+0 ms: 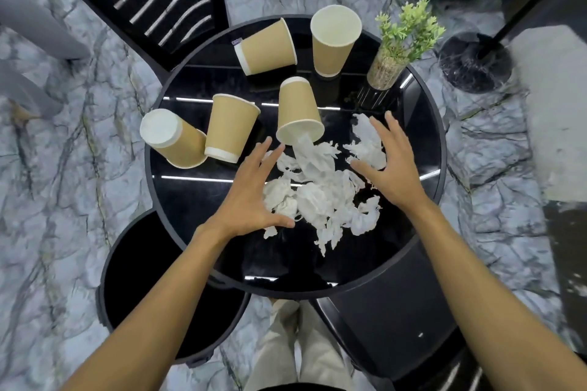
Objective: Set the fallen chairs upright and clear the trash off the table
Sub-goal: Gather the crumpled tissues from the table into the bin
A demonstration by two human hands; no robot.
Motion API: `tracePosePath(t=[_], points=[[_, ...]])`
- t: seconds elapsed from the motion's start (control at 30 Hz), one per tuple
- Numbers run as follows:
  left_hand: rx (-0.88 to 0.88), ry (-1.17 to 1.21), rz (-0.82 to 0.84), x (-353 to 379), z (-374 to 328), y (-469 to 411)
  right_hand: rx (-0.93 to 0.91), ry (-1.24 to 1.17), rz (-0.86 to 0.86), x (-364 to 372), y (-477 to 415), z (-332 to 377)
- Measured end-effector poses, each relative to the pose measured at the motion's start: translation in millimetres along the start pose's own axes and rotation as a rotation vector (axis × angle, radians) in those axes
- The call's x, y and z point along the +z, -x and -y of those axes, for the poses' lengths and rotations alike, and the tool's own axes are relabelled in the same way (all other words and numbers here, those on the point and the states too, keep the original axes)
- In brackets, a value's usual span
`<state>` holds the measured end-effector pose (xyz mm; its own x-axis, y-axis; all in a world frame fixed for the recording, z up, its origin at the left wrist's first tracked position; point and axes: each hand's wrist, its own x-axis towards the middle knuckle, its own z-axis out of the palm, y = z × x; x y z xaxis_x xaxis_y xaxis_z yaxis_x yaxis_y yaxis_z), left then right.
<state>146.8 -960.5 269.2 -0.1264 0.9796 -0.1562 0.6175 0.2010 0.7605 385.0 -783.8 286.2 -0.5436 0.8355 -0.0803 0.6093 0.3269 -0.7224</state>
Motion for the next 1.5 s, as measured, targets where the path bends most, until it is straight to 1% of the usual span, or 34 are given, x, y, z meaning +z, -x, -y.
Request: tracePosePath(t=[0.13, 0.3, 0.4, 0.53, 0.67, 0.8, 0.87, 0.93, 1.0, 1.1, 1.2, 1.3, 1.4, 1.5], points=[[-0.015, -0.023, 0.025, 8.4, 5.2, -5.9, -0.065, 0.063, 0.229, 14.4, -9.6, -0.6], [-0.002, -0.032, 0.022, 12.0, 5.2, -1.2, -0.160, 0.071, 0.318, 28.4, 24.4, -1.4], [-0.014, -0.001, 0.015, 11.6, 3.6, 4.8, -0.191, 0.068, 0.337, 30.7, 49.5, -3.7], [0.002, 0.014, 0.032, 16.6, 3.6, 16.1, -0.236, 0.048, 0.273, 45.6, 82.7, -5.2], [0.066, -0.041, 0.053, 20.9, 6.6, 20.8, -0.263, 0.119, 0.188, 64.6, 92.9, -6.0], [0.212, -0.058, 0.094, 18.0, 1.7, 2.7, -0.275, 0.179, 0.169, 70.2, 83.3, -9.7], [0.276, -0.135, 0.143, 21.1, -1.5, -8.3, -0.294, 0.150, 0.143, 72.3, 80.1, -13.3], [0.302, -0.178, 0.170, 27.2, -2.0, -13.7, -0.326, 0.105, 0.095, 74.6, 79.0, -17.7], [0.291, -0.132, 0.127, 33.5, -0.6, -12.4, -0.343, 0.034, 0.046, 77.0, 79.3, -22.2], [0.262, -0.023, -0.011, 41.9, 2.0, -5.9, -0.301, -0.073, 0.006, 78.7, 78.9, -25.2], [0.237, 0.031, -0.130, 50.2, 1.7, -0.1, -0.272, -0.135, -0.014, 78.1, 80.6, -22.0], [0.234, 0.031, -0.177, 56.2, 0.7, 1.8, -0.352, -0.071, 0.001, 76.5, 84.1, -17.7], [0.207, 0.076, -0.174, 58.7, -1.6, 4.0, -0.476, 0.014, 0.021, 74.7, 84.6, -16.0], [0.137, 0.103, -0.150, 55.3, -7.2, 4.7, -0.495, 0.077, 0.050, 72.2, 83.4, -14.5]])
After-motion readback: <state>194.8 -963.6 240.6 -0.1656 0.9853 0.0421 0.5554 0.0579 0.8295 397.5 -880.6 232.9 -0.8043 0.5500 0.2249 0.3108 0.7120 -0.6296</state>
